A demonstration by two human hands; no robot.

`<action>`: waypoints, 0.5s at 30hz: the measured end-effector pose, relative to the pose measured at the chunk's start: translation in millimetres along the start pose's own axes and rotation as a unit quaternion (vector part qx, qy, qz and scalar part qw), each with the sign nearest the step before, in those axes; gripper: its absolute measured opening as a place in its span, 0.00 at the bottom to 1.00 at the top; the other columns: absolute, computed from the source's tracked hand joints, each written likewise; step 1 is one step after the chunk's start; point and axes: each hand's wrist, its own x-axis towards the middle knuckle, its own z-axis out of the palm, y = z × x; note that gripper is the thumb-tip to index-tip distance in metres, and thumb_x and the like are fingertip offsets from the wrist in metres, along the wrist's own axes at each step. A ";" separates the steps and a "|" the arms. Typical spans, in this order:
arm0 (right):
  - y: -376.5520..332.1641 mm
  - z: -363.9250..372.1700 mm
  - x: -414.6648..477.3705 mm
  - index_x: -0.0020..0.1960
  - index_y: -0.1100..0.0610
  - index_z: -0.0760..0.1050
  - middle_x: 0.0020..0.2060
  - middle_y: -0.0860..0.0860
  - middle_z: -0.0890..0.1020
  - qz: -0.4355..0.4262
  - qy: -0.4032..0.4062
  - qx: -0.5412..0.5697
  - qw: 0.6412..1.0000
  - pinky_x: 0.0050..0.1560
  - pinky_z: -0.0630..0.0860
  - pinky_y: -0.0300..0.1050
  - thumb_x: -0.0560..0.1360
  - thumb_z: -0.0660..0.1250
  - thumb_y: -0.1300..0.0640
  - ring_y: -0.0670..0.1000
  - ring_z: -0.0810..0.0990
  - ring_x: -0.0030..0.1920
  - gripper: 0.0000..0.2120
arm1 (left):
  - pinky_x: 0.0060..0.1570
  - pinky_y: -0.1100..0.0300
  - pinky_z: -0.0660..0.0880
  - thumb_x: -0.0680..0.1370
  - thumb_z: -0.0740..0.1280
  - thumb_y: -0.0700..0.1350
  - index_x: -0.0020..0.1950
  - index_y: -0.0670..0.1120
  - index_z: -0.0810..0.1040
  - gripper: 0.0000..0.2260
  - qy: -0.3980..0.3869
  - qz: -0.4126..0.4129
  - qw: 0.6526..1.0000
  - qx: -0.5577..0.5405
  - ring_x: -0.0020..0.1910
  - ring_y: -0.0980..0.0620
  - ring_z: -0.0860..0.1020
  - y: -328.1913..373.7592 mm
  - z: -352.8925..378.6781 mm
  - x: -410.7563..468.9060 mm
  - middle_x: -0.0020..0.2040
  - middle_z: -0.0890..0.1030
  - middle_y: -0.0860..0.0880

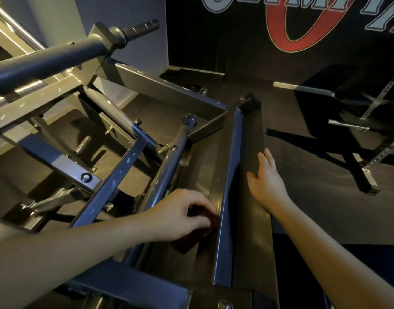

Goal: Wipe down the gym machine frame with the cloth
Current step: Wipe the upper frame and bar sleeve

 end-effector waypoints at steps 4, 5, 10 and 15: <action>-1.7 -0.5 -0.2 0.83 0.55 0.50 0.83 0.49 0.46 0.001 0.009 -0.013 1.000 0.54 0.68 0.37 0.83 0.64 0.57 0.51 0.73 0.70 0.34 | 0.61 0.62 0.73 0.80 0.70 0.48 0.58 0.56 0.81 0.07 0.123 0.003 0.991 0.062 0.54 0.66 0.76 -13.1 -17.9 87.3 0.52 0.80 0.60; -2.0 -1.1 -0.3 0.83 0.55 0.50 0.83 0.50 0.46 -0.002 0.012 -0.019 1.000 0.53 0.68 0.36 0.83 0.64 0.58 0.51 0.74 0.69 0.34 | 0.62 0.58 0.74 0.80 0.70 0.48 0.58 0.55 0.81 0.07 0.149 -0.010 0.987 0.054 0.53 0.64 0.76 -19.4 -22.0 107.8 0.52 0.80 0.59; -3.4 -0.7 -0.8 0.82 0.57 0.52 0.83 0.50 0.48 -0.003 0.025 -0.021 0.999 0.55 0.67 0.39 0.83 0.62 0.59 0.53 0.73 0.70 0.32 | 0.62 0.51 0.77 0.80 0.71 0.48 0.56 0.54 0.83 0.06 0.183 -0.039 0.982 0.039 0.54 0.60 0.79 -29.4 -20.4 118.1 0.51 0.82 0.58; -1.6 0.2 1.0 0.83 0.56 0.51 0.83 0.51 0.48 -0.009 0.023 -0.020 0.999 0.57 0.67 0.40 0.83 0.63 0.58 0.53 0.74 0.70 0.32 | 0.52 0.67 0.77 0.78 0.73 0.47 0.52 0.59 0.81 0.07 -0.008 -0.008 1.000 0.001 0.52 0.65 0.80 -4.3 -7.2 15.9 0.49 0.82 0.60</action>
